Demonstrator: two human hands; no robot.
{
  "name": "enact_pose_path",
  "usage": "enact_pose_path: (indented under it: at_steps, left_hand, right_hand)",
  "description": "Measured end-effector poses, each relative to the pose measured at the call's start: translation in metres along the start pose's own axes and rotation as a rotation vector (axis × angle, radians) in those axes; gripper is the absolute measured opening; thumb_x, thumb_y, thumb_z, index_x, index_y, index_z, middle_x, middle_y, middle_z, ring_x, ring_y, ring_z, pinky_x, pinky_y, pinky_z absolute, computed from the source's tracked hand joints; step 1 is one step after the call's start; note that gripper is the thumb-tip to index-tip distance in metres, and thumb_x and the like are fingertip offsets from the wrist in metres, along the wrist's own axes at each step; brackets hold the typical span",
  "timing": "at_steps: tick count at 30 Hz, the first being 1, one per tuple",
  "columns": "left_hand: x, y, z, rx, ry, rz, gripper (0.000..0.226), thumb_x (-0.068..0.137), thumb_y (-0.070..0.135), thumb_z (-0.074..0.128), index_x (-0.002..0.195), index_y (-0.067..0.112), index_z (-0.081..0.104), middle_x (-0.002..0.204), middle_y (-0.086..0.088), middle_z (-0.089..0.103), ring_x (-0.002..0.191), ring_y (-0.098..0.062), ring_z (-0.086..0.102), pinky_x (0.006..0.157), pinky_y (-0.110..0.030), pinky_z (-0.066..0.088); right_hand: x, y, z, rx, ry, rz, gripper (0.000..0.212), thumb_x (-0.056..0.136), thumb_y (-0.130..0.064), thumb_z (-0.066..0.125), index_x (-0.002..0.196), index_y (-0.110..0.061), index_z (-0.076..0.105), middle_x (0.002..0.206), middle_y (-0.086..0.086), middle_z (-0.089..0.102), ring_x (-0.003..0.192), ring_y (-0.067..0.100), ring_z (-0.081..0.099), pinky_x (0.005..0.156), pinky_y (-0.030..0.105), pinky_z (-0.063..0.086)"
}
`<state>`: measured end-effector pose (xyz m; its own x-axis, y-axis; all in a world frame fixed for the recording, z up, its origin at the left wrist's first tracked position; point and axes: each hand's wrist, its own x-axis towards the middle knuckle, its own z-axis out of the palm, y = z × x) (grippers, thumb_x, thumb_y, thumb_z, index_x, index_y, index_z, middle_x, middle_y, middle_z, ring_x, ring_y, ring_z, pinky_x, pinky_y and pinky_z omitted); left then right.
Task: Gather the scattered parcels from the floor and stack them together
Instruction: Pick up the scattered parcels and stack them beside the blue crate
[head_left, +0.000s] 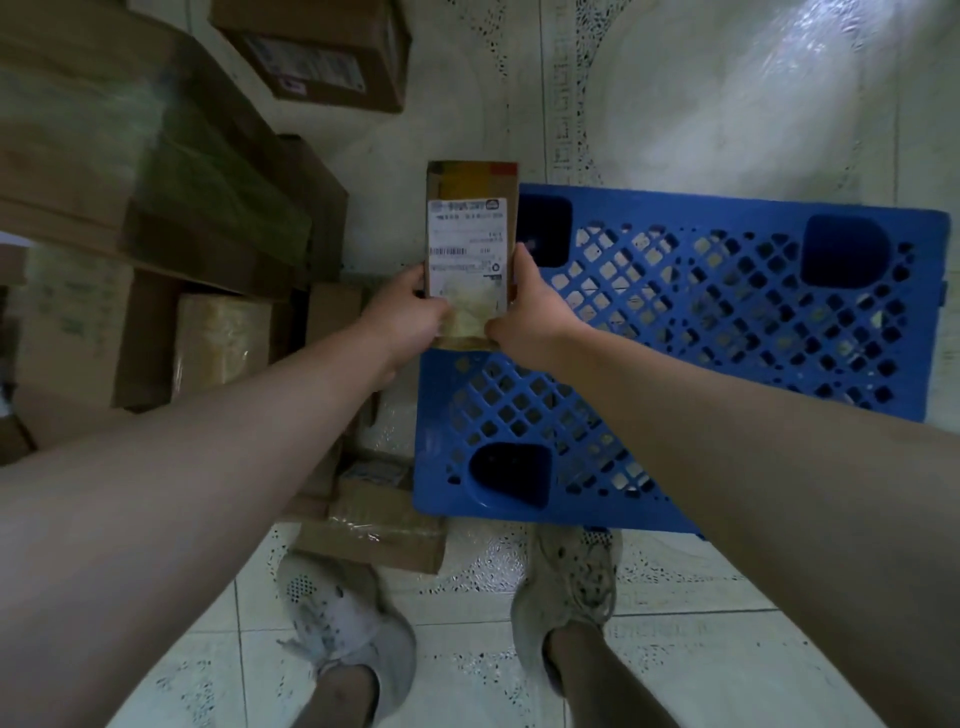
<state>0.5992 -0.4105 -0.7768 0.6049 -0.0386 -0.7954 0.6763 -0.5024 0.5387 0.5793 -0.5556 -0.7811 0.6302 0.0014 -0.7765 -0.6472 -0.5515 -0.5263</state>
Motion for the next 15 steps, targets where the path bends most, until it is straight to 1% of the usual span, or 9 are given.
enact_pose_path:
  at_steps: [1,2,4,6,7,8,10,12,15]
  left_hand:
    - [-0.003,0.0,-0.002,0.005,-0.013,-0.008,0.042,0.095,0.013,0.051,0.134,0.026,0.048,0.122,0.004,0.061,0.087,-0.004,0.058,0.06,-0.019,0.044]
    - [-0.005,0.001,-0.005,0.009,-0.023,-0.018,0.044,0.095,0.015,0.052,0.137,0.026,0.045,0.126,0.002,0.059,0.09,-0.005,0.058,0.065,-0.021,0.046]
    - [-0.011,0.003,-0.012,0.02,-0.027,-0.036,0.056,0.094,0.02,0.055,0.145,0.025,0.034,0.137,-0.001,0.053,0.11,-0.016,0.056,0.086,-0.03,0.046]
    - [-0.022,0.004,-0.022,0.048,-0.008,-0.036,0.066,0.092,0.025,0.059,0.149,0.024,0.026,0.146,-0.003,0.043,0.128,-0.022,0.044,0.097,-0.034,0.037]
    - [-0.029,0.005,-0.028,0.069,0.005,-0.035,0.07,0.091,0.026,0.06,0.15,0.024,0.023,0.15,-0.003,0.038,0.133,-0.023,0.039,0.102,-0.036,0.034]
    - [-0.037,0.004,-0.035,0.09,0.015,-0.035,0.071,0.091,0.028,0.059,0.151,0.024,0.021,0.152,-0.003,0.033,0.136,-0.023,0.035,0.105,-0.036,0.032]
    - [-0.055,0.002,-0.05,0.129,0.029,-0.027,0.069,0.092,0.029,0.058,0.151,0.026,0.022,0.154,-0.002,0.03,0.138,-0.022,0.033,0.102,-0.031,0.031]
    - [-0.077,-0.001,-0.066,0.157,0.029,-0.025,0.067,0.093,0.031,0.058,0.15,0.027,0.023,0.154,-0.001,0.031,0.137,-0.021,0.034,0.095,-0.027,0.031]
    - [-0.112,-0.007,-0.097,0.179,0.0,-0.02,0.067,0.092,0.032,0.059,0.149,0.029,0.025,0.153,-0.004,0.032,0.134,-0.023,0.038,0.095,-0.027,0.033]
  right_hand:
    - [-0.001,-0.001,0.001,0.004,-0.01,0.002,0.091,0.087,-0.001,0.055,0.153,-0.028,-0.003,0.136,0.003,0.05,0.094,0.022,0.061,0.054,0.026,0.047]
    - [-0.002,-0.002,0.002,0.007,-0.015,0.008,0.092,0.088,-0.002,0.056,0.153,-0.027,-0.005,0.137,0.003,0.049,0.092,0.02,0.06,0.052,0.024,0.046]
    - [-0.008,-0.004,0.002,0.013,-0.005,0.026,0.094,0.088,-0.008,0.06,0.153,-0.025,-0.006,0.139,0.005,0.047,0.098,0.02,0.058,0.061,0.025,0.049]
    - [-0.018,-0.008,-0.001,0.025,0.008,0.056,0.098,0.086,-0.014,0.066,0.153,-0.023,-0.006,0.144,0.007,0.042,0.107,0.024,0.057,0.078,0.034,0.053]
    - [-0.025,-0.01,-0.003,0.027,0.015,0.074,0.101,0.085,-0.017,0.068,0.153,-0.023,-0.007,0.147,0.008,0.038,0.107,0.025,0.057,0.08,0.035,0.053]
    - [-0.033,-0.013,-0.005,0.024,0.025,0.09,0.102,0.085,-0.02,0.068,0.152,-0.022,-0.009,0.15,0.008,0.034,0.103,0.024,0.059,0.075,0.034,0.053]
    - [-0.05,-0.021,-0.009,0.013,0.044,0.113,0.101,0.086,-0.023,0.068,0.152,-0.022,-0.009,0.152,0.008,0.03,0.095,0.022,0.059,0.061,0.03,0.048]
    - [-0.066,-0.033,-0.011,0.001,0.066,0.112,0.097,0.087,-0.023,0.067,0.153,-0.023,-0.004,0.148,0.008,0.036,0.086,0.021,0.058,0.051,0.026,0.041]
    - [-0.092,-0.06,-0.011,0.016,0.099,0.055,0.081,0.086,-0.02,0.065,0.15,-0.02,0.016,0.14,0.008,0.046,0.089,0.02,0.056,0.052,0.021,0.039]
